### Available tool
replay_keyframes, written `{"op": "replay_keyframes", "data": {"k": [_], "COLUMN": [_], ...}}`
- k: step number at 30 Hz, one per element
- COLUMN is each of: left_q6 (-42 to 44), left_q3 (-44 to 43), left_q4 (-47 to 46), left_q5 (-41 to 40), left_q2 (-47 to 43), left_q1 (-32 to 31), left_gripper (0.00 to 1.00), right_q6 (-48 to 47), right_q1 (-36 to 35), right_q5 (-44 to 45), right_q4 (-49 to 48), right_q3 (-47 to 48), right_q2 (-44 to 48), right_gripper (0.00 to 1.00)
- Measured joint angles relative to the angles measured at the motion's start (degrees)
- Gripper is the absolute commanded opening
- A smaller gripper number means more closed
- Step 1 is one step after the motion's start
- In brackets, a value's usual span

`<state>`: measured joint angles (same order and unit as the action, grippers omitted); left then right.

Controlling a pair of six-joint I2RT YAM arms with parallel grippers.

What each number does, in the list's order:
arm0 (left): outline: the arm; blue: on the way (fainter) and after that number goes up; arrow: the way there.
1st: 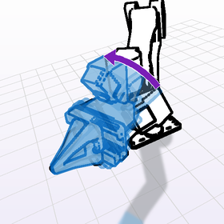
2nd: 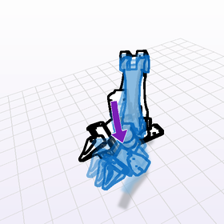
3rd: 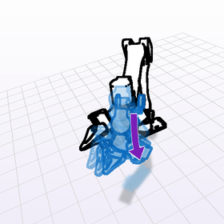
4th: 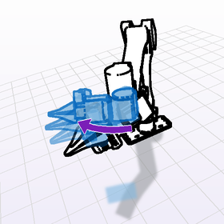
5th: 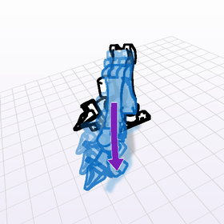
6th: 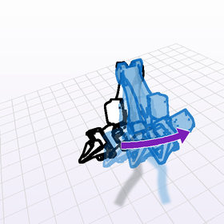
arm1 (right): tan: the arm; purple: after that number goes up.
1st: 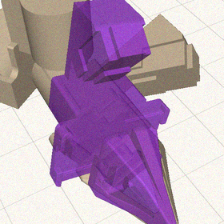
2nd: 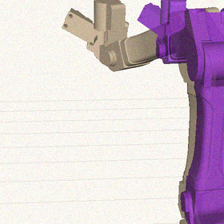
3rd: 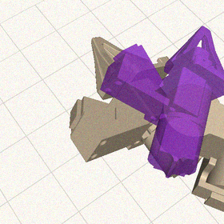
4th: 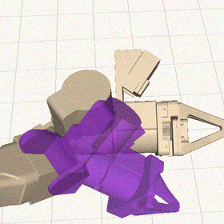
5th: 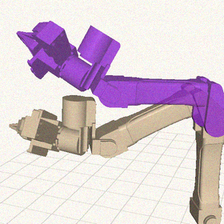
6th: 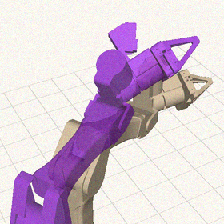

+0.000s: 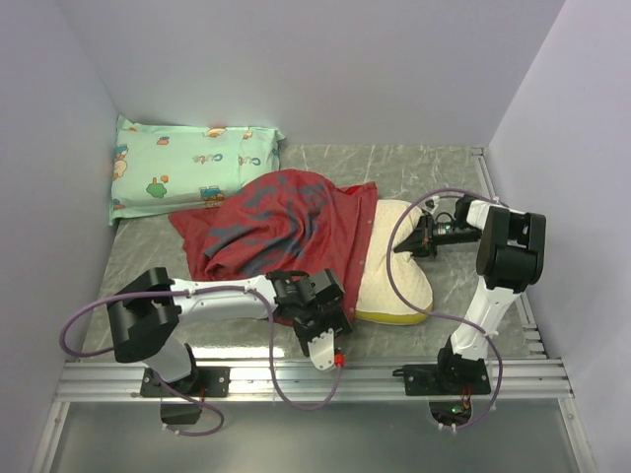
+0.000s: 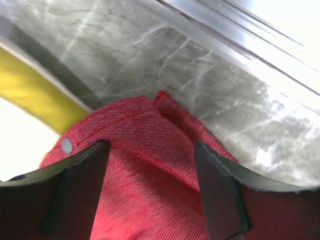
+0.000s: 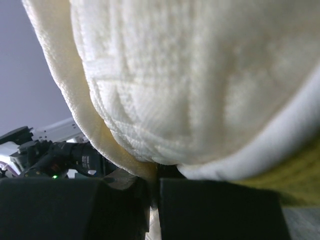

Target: Put the pillow into the pillowcase

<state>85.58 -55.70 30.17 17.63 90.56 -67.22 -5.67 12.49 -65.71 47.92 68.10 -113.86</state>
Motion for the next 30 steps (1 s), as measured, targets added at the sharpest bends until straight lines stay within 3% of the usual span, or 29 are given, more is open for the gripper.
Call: {"op": "replay_keyframes", "data": {"k": [3,9,12,13,15,16,17,22,30], "left_q6": [0.59,0.72,0.63,0.57,0.35,0.33,0.37,0.83,-1.73], "left_q3": [-2.45,-3.78,-3.72,-3.74,-4.92,-5.46,-6.14,-7.91,-16.83], "left_q4": [3.61,4.98,4.63,4.50,4.61,4.33,4.13,2.91,0.61], "left_q5": [0.11,0.13,-0.81,-1.20,-1.84,-2.54,-2.86,-3.13,4.00], "left_q2": [-1.38,0.68,5.38,7.06,8.87,9.66,10.69,11.69,11.80], "left_q1": [-0.76,-2.91,-2.40,-2.10,-1.57,-1.40,-1.16,-0.61,-1.70], "left_gripper": [0.76,0.66,0.48,0.36,0.22,0.08,0.03,0.00,0.00], "right_q6": [-0.57,-2.03,-2.62,-2.89,-3.37,-3.65,-3.91,-4.92,-9.66], "right_q1": [0.00,0.00,0.00,0.00,-0.04,-0.11,-0.20,-0.98,-4.83], "right_q5": [-0.20,-0.76,-1.25,-1.29,-1.42,-1.44,-1.46,-3.06,-8.02], "right_q4": [0.44,1.42,1.92,2.36,2.95,3.15,3.34,3.72,5.86], "right_q3": [-0.33,-1.16,-1.81,-1.86,-1.86,-1.86,-1.86,-2.16,-2.49], "right_q2": [0.00,0.00,-0.02,-0.02,-0.02,-0.07,-0.11,-0.72,-1.18], "right_gripper": [0.00,0.00,0.00,0.00,0.00,0.00,0.00,0.00,0.00]}}
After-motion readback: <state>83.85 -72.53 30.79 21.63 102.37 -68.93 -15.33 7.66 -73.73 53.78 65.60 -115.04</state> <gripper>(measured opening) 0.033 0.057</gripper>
